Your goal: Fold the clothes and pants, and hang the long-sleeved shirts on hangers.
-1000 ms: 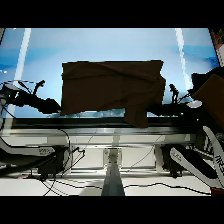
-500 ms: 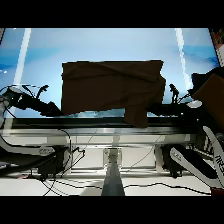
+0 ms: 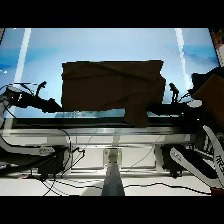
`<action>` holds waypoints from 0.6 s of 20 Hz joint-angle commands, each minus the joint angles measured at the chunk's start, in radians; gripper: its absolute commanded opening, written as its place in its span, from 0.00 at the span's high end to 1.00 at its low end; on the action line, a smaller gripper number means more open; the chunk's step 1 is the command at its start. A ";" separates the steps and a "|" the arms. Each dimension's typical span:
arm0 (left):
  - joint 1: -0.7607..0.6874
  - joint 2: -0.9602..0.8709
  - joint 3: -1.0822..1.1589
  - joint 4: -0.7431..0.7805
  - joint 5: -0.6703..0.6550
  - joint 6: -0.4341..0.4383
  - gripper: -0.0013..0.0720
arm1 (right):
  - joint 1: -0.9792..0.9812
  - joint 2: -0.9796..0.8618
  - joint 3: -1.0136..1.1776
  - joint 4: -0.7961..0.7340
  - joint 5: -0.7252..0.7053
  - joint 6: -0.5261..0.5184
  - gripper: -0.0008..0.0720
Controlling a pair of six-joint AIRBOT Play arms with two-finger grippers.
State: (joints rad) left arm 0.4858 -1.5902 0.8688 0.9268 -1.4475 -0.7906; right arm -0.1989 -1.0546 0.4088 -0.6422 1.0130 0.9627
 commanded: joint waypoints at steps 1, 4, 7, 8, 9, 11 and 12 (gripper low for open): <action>0.002 0.008 0.072 -0.186 -0.088 0.103 0.97 | 0.000 0.001 0.069 0.007 0.042 -0.026 0.97; 0.002 0.008 0.209 -0.379 -0.098 0.099 0.97 | 0.000 0.000 0.196 0.092 0.040 -0.022 0.97; -0.005 0.008 0.328 -0.544 0.003 0.074 0.97 | 0.002 -0.001 0.314 0.218 -0.084 -0.021 0.97; -0.016 0.008 0.356 -0.540 0.093 0.029 0.97 | 0.013 -0.005 0.343 0.231 -0.193 -0.020 0.97; -0.031 0.008 0.371 -0.537 0.180 -0.005 0.97 | 0.034 -0.019 0.372 0.231 -0.301 0.003 0.97; -0.078 0.008 0.381 -0.537 0.344 -0.038 0.97 | 0.088 -0.077 0.444 0.228 -0.438 0.045 0.97; -0.107 0.007 0.381 -0.537 0.418 -0.041 0.97 | 0.117 -0.119 0.486 0.222 -0.486 0.045 0.97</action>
State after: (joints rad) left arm 0.4324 -1.5822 1.2133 0.4343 -1.2682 -0.7834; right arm -0.1398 -1.1072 0.7921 -0.4423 0.7464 0.9749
